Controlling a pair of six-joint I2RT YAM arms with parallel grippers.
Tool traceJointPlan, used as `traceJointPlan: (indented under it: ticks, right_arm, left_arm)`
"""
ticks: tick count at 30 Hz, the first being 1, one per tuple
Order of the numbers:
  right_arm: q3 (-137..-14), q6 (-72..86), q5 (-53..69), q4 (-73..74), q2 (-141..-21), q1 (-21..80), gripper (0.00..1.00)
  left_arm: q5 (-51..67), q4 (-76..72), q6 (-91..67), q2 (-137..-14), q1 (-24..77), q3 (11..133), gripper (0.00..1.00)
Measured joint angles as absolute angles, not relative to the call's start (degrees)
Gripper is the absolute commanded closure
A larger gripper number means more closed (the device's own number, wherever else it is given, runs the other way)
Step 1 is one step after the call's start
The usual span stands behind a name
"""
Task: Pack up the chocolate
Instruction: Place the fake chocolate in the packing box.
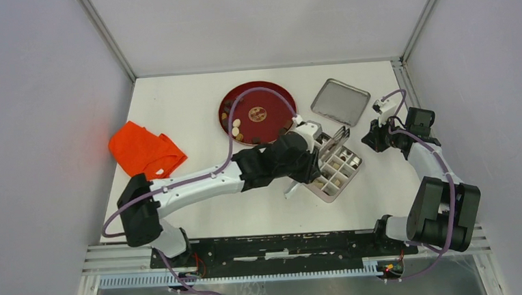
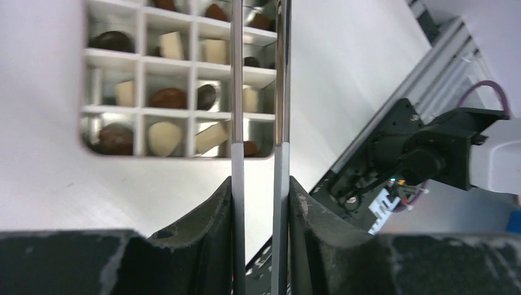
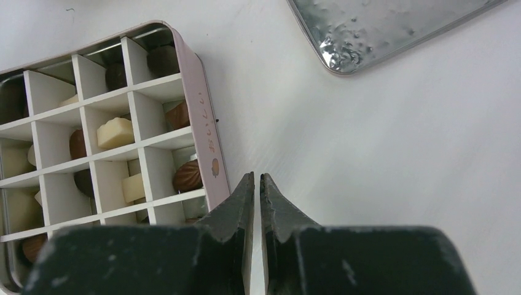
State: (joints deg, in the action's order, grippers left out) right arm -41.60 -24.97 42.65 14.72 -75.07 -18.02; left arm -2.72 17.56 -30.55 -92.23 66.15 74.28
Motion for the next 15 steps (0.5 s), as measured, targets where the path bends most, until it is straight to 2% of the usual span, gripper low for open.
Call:
traceJointPlan:
  ticks: [5,15]
  right_arm:
    - [-41.6,-25.1,43.2,14.7,-75.1,-18.0,0.88]
    - [-41.6,-28.5,47.0,17.0,-75.1,-18.0,0.87]
  left_arm:
    - [-7.5,20.8,-29.8,-82.8,62.0,67.8,0.95]
    - [-17.0,24.9,-27.0,-64.8,42.2,56.6,0.98]
